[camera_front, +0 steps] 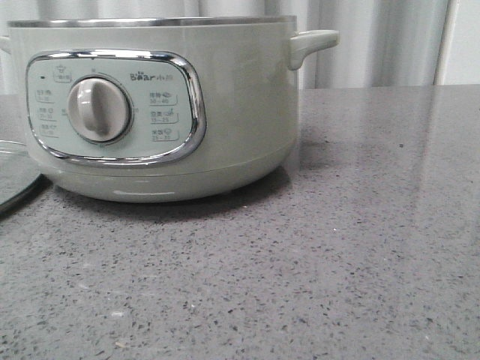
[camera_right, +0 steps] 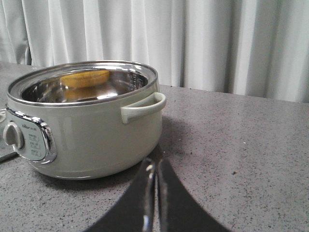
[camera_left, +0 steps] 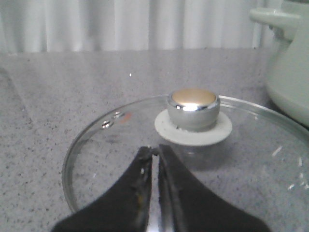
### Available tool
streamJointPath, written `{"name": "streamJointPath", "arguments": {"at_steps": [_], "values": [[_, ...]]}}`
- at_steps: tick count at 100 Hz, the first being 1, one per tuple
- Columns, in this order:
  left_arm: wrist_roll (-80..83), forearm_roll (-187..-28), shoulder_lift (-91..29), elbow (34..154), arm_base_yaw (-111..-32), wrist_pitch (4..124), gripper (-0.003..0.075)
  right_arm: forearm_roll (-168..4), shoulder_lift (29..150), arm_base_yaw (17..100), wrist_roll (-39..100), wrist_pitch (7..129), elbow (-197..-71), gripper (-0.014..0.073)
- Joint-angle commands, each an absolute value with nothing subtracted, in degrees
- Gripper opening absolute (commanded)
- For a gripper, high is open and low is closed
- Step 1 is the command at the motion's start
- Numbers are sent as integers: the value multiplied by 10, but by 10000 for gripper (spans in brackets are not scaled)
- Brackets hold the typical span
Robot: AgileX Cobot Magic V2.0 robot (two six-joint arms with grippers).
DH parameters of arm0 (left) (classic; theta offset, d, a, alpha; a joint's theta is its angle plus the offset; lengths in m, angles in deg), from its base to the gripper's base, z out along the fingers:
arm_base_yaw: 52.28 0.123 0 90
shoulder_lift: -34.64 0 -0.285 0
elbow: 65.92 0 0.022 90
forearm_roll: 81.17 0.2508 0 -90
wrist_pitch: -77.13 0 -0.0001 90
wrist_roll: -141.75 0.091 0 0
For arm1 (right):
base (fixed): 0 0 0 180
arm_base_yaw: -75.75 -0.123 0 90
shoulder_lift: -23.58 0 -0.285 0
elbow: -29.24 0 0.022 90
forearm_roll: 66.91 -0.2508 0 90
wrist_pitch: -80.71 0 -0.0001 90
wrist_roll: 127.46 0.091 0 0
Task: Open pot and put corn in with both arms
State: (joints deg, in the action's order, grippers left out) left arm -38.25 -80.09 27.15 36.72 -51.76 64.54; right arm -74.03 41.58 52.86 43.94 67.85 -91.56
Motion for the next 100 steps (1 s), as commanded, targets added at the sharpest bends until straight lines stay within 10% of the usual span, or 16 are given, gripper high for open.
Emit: {"name": "streamJointPath", "arguments": {"at_steps": [1, 100], "values": [[-386, -798, 291, 363, -517, 627, -20, -742, 421, 529, 435, 727, -931, -74], [-388, -828, 291, 363, -517, 589, -20, -742, 421, 529, 435, 727, -931, -74]]}}
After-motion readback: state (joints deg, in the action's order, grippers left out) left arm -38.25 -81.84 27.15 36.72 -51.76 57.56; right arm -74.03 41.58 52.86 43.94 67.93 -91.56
